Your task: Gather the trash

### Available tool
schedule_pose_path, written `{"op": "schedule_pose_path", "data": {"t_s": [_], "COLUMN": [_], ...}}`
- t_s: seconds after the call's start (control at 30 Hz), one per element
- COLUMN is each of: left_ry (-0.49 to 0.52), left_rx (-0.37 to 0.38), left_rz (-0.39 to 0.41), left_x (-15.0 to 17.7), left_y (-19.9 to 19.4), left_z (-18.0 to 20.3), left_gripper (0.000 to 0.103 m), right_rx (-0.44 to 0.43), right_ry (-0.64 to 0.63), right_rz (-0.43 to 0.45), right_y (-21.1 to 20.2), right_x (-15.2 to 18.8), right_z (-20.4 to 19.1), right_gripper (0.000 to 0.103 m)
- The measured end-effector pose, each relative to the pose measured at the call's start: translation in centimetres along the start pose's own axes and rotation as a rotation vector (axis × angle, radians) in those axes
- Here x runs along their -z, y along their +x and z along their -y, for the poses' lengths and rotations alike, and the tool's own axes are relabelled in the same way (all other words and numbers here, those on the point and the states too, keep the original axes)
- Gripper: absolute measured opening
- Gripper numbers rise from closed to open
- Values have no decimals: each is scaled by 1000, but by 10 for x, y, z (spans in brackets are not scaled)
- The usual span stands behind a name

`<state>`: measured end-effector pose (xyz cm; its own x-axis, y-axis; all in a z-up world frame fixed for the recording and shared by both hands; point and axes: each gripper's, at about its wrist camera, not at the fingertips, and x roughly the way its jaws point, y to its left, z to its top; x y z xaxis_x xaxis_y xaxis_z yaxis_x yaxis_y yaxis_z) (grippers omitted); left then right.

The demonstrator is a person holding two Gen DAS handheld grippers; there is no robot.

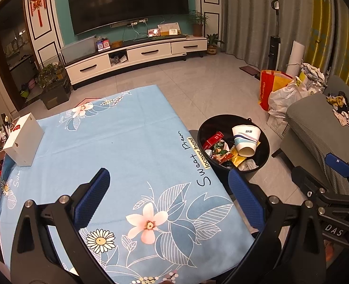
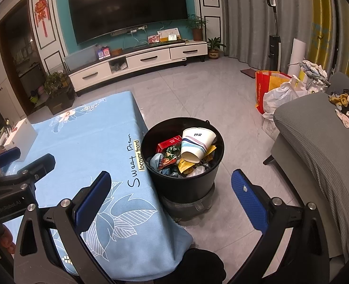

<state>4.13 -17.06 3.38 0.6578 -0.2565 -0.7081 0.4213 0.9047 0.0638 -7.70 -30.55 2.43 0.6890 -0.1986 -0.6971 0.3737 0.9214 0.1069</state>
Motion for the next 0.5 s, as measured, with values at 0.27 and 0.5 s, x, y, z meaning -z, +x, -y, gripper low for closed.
{"op": "schedule_pose_path", "data": {"t_s": [0.27,0.5], "left_ry": [-2,3], "left_rx": [-4,-3], "left_rz": [0,-2], "left_x": [1,1], "left_y": [-1,-2], "left_z": [-1,-1], "left_gripper": [100,100], "right_rx": [-4,-4], "right_ry": [1,1], "right_rz": [1,1], "right_y": [-2,-3], "right_x": [0,1], "right_z": [2,1], "right_gripper": [99,99]}}
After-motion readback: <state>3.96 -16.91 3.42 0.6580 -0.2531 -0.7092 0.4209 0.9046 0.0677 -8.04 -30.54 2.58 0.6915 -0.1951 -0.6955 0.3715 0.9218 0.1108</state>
